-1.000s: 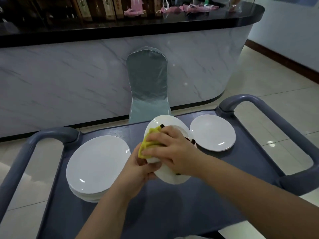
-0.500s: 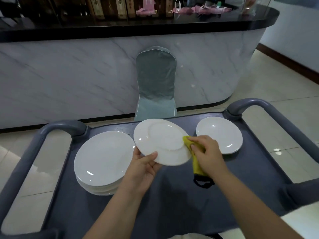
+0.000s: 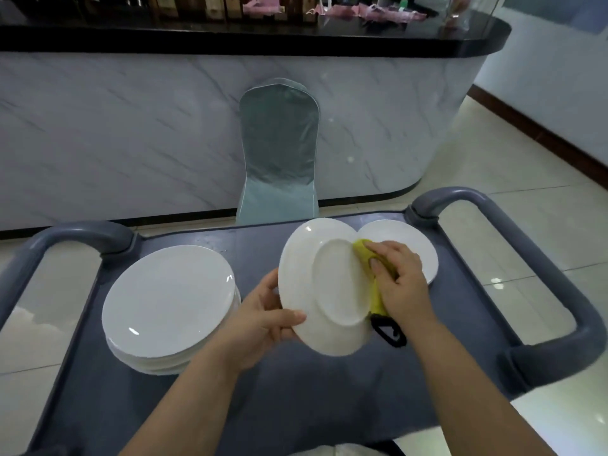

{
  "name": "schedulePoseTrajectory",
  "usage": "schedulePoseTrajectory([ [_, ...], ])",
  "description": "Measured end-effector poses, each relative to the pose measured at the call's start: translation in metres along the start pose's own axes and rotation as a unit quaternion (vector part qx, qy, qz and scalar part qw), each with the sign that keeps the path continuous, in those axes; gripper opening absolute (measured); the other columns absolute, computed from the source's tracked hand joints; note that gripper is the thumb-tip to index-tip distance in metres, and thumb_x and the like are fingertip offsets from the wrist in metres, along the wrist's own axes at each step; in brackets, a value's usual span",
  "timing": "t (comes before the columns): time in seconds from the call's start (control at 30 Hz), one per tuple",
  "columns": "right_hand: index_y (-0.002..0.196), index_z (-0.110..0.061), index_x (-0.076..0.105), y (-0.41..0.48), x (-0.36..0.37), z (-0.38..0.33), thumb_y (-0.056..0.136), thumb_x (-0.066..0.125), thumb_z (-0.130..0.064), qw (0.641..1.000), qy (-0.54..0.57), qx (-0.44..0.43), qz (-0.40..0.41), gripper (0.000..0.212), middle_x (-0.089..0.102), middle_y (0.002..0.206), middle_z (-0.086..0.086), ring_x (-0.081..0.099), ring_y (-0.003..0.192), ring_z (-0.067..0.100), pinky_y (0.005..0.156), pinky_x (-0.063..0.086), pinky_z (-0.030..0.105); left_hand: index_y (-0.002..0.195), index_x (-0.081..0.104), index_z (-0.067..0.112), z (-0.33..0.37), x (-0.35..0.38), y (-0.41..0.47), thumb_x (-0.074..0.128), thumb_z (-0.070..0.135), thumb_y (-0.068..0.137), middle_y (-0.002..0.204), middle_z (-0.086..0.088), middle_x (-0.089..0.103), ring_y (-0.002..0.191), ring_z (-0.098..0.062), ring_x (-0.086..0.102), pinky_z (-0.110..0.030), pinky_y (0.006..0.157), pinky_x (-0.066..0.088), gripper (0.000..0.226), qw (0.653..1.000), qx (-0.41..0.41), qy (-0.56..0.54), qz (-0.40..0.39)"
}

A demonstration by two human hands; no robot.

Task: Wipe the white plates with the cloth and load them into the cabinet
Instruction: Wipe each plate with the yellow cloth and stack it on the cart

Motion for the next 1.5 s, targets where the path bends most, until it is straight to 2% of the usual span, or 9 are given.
schedulePoseTrajectory([
  [0.17, 0.121, -0.019, 0.067, 0.003, 0.026, -0.032, 0.092, 0.062, -0.008, 0.981, -0.075, -0.177, -0.037, 0.032, 0.056, 0.123, 0.001, 0.041, 0.107, 0.019, 0.103, 0.033, 0.024, 0.127, 0.052, 0.018, 0.003, 0.014, 0.005, 0.065, -0.010, 0.070, 0.111, -0.012, 0.069, 0.100, -0.029, 0.068, -0.044, 0.071, 0.060, 0.065, 0.997, 0.058, -0.010, 0.042],
  [0.3, 0.115, -0.030, 0.065, -0.008, 0.010, 0.009, 0.092, 0.060, -0.002, 0.999, -0.026, -0.017, -0.021, 0.036, 0.054, 0.112, -0.007, 0.042, 0.108, 0.022, 0.101, 0.037, 0.030, 0.128, 0.052, 0.018, 0.005, 0.003, 0.006, 0.065, -0.008, 0.073, 0.114, -0.009, 0.070, 0.103, -0.027, 0.068, -0.038, 0.071, 0.058, 0.062, 0.995, 0.070, -0.043, 0.048],
  [0.43, 0.115, -0.033, 0.065, -0.052, 0.021, -0.011, 0.090, 0.061, -0.007, 0.993, -0.052, -0.102, -0.024, 0.036, 0.049, 0.116, -0.012, 0.043, 0.106, 0.019, 0.099, 0.028, 0.010, 0.128, 0.055, 0.021, -0.015, -0.004, 0.011, 0.067, -0.006, 0.071, 0.118, -0.011, 0.068, 0.098, -0.027, 0.069, -0.037, 0.070, 0.058, 0.064, 0.991, 0.050, -0.095, 0.084],
  [0.63, 0.116, -0.033, 0.066, -0.047, 0.024, -0.008, 0.089, 0.060, -0.012, 0.986, -0.035, -0.139, -0.082, 0.035, 0.045, 0.124, -0.024, 0.042, 0.111, 0.012, 0.103, 0.032, 0.016, 0.131, 0.051, 0.021, -0.018, -0.006, 0.014, 0.068, -0.006, 0.071, 0.116, -0.012, 0.069, 0.094, -0.029, 0.071, -0.036, 0.067, 0.058, 0.068, 0.989, 0.048, -0.116, 0.079],
  [0.87, 0.113, -0.023, 0.069, 0.020, 0.005, -0.008, 0.092, 0.060, -0.002, 0.991, -0.067, -0.106, -0.035, 0.031, 0.053, 0.114, -0.012, 0.037, 0.106, 0.013, 0.101, 0.037, 0.038, 0.130, 0.051, 0.024, -0.014, 0.011, 0.008, 0.073, -0.004, 0.070, 0.109, -0.014, 0.070, 0.101, -0.034, 0.068, -0.042, 0.071, 0.059, 0.071, 1.000, 0.010, 0.001, 0.003],
  [1.07, 0.114, -0.022, 0.071, -0.024, 0.037, -0.057, 0.096, 0.053, -0.021, 0.928, -0.060, -0.335, -0.154, 0.025, 0.056, 0.128, -0.002, 0.048, 0.111, 0.028, 0.102, 0.034, 0.035, 0.128, 0.051, 0.020, -0.004, 0.010, 0.006, 0.069, -0.006, 0.075, 0.111, -0.023, 0.067, 0.104, -0.039, 0.066, -0.046, 0.074, 0.058, 0.062, 0.998, 0.060, 0.015, 0.023],
  [1.2, 0.109, -0.018, 0.074, -0.017, 0.027, -0.058, 0.092, 0.057, -0.016, 0.921, -0.095, -0.344, -0.156, 0.024, 0.061, 0.122, 0.003, 0.050, 0.103, 0.035, 0.091, 0.043, 0.047, 0.128, 0.052, 0.024, -0.011, 0.011, 0.006, 0.070, -0.003, 0.075, 0.110, -0.018, 0.069, 0.105, -0.036, 0.067, -0.045, 0.075, 0.058, 0.063, 0.999, 0.034, 0.020, 0.023],
  [1.33, 0.108, -0.024, 0.074, -0.005, 0.059, -0.088, 0.090, 0.063, -0.017, 0.865, -0.136, -0.428, -0.223, 0.021, 0.062, 0.123, 0.000, 0.050, 0.100, 0.032, 0.092, 0.041, 0.043, 0.123, 0.058, 0.023, -0.017, 0.015, 0.008, 0.069, -0.004, 0.076, 0.112, -0.015, 0.070, 0.105, -0.034, 0.067, -0.043, 0.073, 0.058, 0.056, 0.998, 0.042, 0.025, 0.027],
  [1.5, 0.111, -0.024, 0.072, 0.065, 0.051, -0.052, 0.093, 0.060, -0.010, 0.970, -0.064, -0.146, -0.184, 0.025, 0.060, 0.116, -0.002, 0.046, 0.111, 0.022, 0.099, 0.030, 0.023, 0.122, 0.057, 0.026, -0.022, 0.008, 0.009, 0.073, -0.004, 0.071, 0.108, -0.014, 0.070, 0.096, -0.030, 0.070, -0.037, 0.067, 0.058, 0.061, 0.998, 0.040, -0.030, 0.043],
])
Point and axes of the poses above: each hand's wrist, its own y-axis towards the middle knuckle, its own x-axis out of the palm, z = x × y, the point moved 5 cm from there along y, towards the middle knuckle
